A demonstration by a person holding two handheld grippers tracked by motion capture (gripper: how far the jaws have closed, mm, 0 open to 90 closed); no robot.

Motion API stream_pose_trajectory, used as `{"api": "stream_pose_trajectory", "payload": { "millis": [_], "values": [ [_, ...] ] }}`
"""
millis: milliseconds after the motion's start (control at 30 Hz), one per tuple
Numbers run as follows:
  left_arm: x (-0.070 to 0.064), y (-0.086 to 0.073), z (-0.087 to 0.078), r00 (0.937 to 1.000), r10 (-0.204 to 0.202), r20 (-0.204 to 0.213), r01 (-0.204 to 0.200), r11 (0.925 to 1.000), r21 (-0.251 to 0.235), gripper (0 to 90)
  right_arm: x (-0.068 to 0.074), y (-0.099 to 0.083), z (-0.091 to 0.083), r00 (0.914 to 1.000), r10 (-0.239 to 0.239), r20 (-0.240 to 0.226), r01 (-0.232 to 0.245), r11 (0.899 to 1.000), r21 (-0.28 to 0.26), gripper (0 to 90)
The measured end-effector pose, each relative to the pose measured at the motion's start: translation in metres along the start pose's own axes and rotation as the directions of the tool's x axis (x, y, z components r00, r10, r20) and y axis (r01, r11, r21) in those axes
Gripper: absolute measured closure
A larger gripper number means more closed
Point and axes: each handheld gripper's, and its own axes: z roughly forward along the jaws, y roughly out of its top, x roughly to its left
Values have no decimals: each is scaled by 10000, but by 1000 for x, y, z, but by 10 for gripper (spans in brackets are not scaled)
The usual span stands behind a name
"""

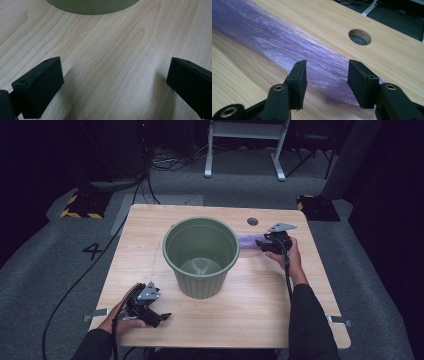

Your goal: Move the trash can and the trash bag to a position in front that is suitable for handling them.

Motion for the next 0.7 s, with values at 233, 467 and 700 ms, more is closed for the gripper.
{"api": "stream_pose_trajectory", "payload": {
  "millis": [233, 467, 700],
  "values": [
    [0, 0, 0, 10000, -6, -9, 6, 10000, 1, 5, -1, -6, 10, 9996, 228, -137, -224, 9995, 243, 493],
    [0, 0, 0, 10000, -5, -13, 5, 10000, 0, 5, -1, -17, 22, 9965, 728, -418, -701, 9955, 631, 591],
    [0, 0, 0, 10000, -6, -16, 6, 10000, -1, 5, 4, -25, 16, 9952, 802, -555, -740, 9917, 1051, 900]
  ]
}}
